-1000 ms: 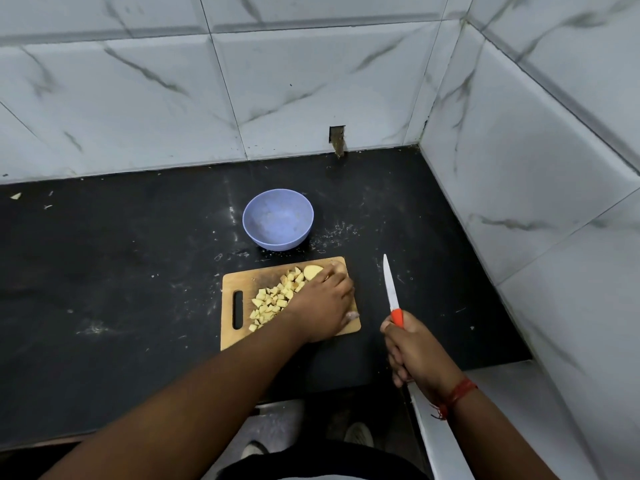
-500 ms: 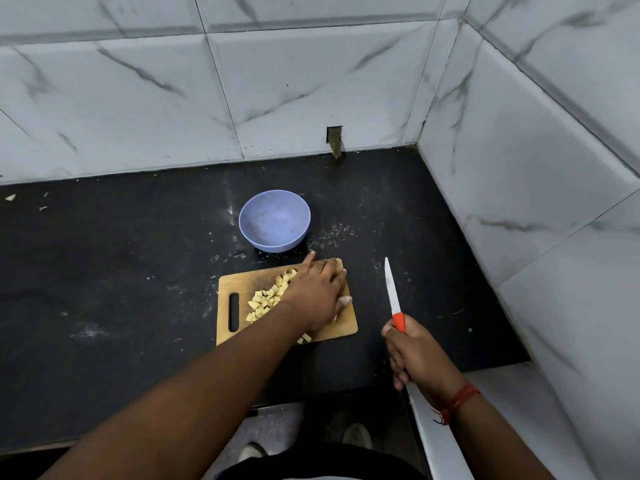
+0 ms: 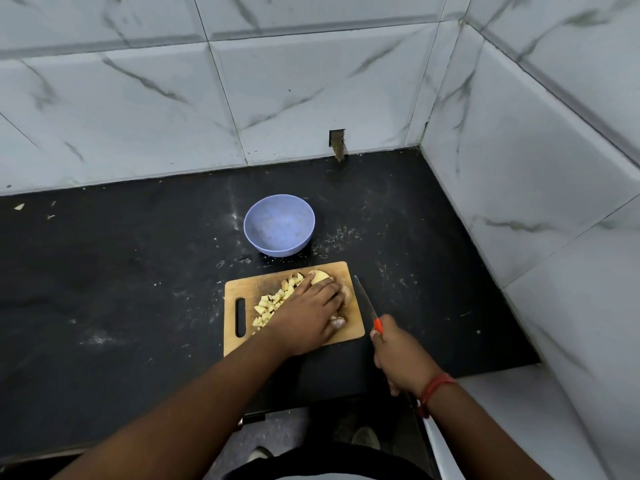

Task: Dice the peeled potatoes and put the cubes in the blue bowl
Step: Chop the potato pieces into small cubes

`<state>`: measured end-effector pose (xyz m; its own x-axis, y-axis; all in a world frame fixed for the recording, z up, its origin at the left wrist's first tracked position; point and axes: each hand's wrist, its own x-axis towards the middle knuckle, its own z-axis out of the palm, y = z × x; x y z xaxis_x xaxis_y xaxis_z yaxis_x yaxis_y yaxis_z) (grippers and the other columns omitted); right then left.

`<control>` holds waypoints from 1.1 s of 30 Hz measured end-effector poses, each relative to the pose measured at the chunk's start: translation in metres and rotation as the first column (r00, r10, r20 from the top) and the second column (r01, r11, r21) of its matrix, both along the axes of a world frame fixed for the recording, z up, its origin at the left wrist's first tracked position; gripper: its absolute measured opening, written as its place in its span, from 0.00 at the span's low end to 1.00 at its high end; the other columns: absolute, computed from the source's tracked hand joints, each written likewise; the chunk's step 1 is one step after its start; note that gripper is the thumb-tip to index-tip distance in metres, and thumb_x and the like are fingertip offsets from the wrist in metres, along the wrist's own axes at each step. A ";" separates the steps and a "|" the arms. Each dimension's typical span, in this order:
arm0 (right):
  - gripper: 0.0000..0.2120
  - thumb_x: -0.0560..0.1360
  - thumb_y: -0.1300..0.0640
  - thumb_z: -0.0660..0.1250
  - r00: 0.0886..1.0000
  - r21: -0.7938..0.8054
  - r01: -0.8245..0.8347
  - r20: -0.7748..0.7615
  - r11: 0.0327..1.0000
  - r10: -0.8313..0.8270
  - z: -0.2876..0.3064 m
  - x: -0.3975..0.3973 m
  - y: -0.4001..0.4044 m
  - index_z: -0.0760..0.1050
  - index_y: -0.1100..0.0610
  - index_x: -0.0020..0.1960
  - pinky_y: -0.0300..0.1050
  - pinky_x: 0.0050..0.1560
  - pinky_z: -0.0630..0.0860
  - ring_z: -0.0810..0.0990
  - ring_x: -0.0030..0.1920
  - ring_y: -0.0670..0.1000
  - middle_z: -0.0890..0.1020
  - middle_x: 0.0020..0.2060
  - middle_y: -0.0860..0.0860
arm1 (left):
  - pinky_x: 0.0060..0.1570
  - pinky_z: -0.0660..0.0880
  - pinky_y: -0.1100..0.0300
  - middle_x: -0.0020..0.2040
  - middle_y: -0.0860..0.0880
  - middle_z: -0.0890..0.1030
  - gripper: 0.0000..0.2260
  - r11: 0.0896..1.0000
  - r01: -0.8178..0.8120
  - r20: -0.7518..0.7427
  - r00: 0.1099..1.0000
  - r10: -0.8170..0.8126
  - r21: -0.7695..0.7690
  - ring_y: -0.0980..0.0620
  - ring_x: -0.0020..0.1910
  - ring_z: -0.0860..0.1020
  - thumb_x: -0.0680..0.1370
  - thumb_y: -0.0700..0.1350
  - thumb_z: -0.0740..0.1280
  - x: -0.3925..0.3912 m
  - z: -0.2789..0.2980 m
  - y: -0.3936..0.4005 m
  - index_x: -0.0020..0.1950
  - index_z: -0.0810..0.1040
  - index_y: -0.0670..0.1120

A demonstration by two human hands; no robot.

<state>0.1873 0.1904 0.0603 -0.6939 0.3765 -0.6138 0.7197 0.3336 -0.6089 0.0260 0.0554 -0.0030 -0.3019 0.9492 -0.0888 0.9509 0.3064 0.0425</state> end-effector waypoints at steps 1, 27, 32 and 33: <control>0.06 0.83 0.53 0.52 0.999 0.058 -0.037 0.023 0.998 0.035 -0.001 -0.007 -0.002 0.62 0.55 0.54 0.49 0.24 0.79 0.79 0.29 0.55 0.78 0.44 0.59 | 0.79 0.42 0.45 0.79 0.48 0.64 0.28 1.000 -0.003 -0.006 1.000 0.002 -0.004 0.49 0.80 0.55 0.83 0.60 0.48 -0.001 0.000 0.000 0.79 0.64 0.46; 0.19 0.78 0.71 0.57 0.938 0.190 -0.116 0.344 0.975 0.044 -0.002 -0.049 -0.026 0.59 0.59 0.66 0.44 0.17 0.71 0.77 0.28 0.55 0.77 0.46 0.62 | 0.77 0.44 0.38 0.75 0.48 0.70 0.29 0.999 -0.005 -0.036 0.999 0.007 0.049 0.45 0.79 0.59 0.82 0.59 0.45 0.002 -0.014 -0.003 0.75 0.71 0.46; 0.17 0.77 0.71 0.58 0.944 0.218 -0.121 0.327 0.968 0.044 -0.004 -0.048 -0.029 0.60 0.59 0.63 0.45 0.17 0.72 0.78 0.31 0.57 0.75 0.47 0.61 | 0.77 0.42 0.37 0.77 0.48 0.68 0.29 0.999 -0.006 -0.025 1.000 0.007 0.041 0.46 0.80 0.57 0.82 0.59 0.45 0.003 -0.014 -0.003 0.76 0.70 0.46; 0.18 0.77 0.71 0.59 0.943 0.222 -0.122 0.330 0.967 0.043 -0.003 -0.049 -0.029 0.60 0.60 0.63 0.44 0.16 0.70 0.77 0.31 0.56 0.76 0.49 0.62 | 0.77 0.43 0.37 0.77 0.48 0.68 0.29 0.999 -0.005 -0.027 1.000 0.006 0.042 0.46 0.79 0.57 0.82 0.59 0.46 0.002 -0.014 -0.003 0.76 0.70 0.46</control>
<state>0.1385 0.1610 0.0575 -0.5098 0.4878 -0.7086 0.8267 0.5057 -0.2466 0.0283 0.0523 -0.0170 -0.3089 0.9502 -0.0408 0.9502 0.3102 0.0293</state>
